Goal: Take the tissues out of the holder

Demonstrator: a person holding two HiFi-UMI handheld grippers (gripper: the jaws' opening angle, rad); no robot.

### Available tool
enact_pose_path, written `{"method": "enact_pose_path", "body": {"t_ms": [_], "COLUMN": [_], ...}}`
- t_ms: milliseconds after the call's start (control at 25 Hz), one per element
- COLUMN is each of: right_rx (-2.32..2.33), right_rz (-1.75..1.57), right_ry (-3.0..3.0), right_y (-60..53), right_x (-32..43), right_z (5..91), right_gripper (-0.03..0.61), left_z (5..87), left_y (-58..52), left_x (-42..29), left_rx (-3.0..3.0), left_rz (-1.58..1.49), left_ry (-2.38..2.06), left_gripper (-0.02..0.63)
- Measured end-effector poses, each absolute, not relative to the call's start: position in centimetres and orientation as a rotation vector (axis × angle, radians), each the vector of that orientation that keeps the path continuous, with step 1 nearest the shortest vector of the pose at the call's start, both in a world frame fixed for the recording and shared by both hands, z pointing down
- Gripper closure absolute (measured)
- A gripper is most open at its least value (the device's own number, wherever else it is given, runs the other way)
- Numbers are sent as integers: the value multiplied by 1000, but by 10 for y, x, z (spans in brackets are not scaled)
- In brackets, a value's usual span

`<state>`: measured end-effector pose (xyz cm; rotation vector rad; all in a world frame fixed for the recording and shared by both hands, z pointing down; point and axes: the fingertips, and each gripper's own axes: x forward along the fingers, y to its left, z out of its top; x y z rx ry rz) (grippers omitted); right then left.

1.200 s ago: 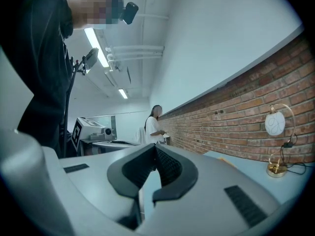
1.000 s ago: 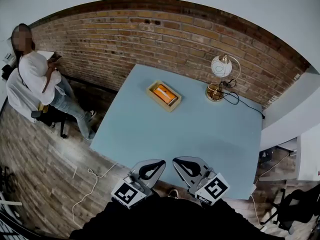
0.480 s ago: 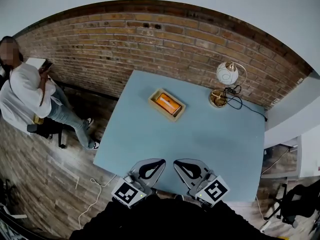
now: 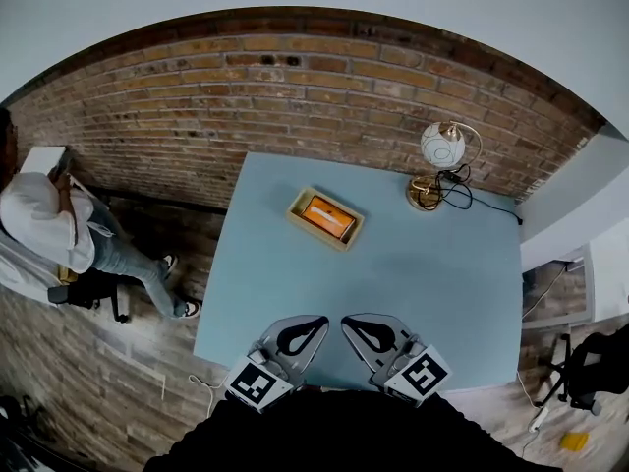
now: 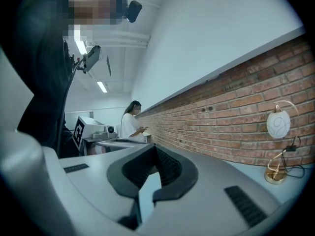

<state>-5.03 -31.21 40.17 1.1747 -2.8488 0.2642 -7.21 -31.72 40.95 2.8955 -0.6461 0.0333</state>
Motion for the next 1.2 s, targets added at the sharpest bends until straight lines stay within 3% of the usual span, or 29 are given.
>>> {"method": "enact_pose_path", "body": {"t_ms": [600, 1200], "right_rx": [1307, 1194], "right_rz": [297, 347], "right_ry": [-2712, -2595], "right_y": [-384, -488], "right_x": [-60, -29], "right_z": [429, 509], "right_gripper": [574, 572], "left_z": [439, 497], "left_y": [-392, -491], "left_x": [-94, -71], "left_rx": [2872, 2904], "left_rz": [56, 75], "left_ry": [-543, -752], "left_gripper": [604, 604]}}
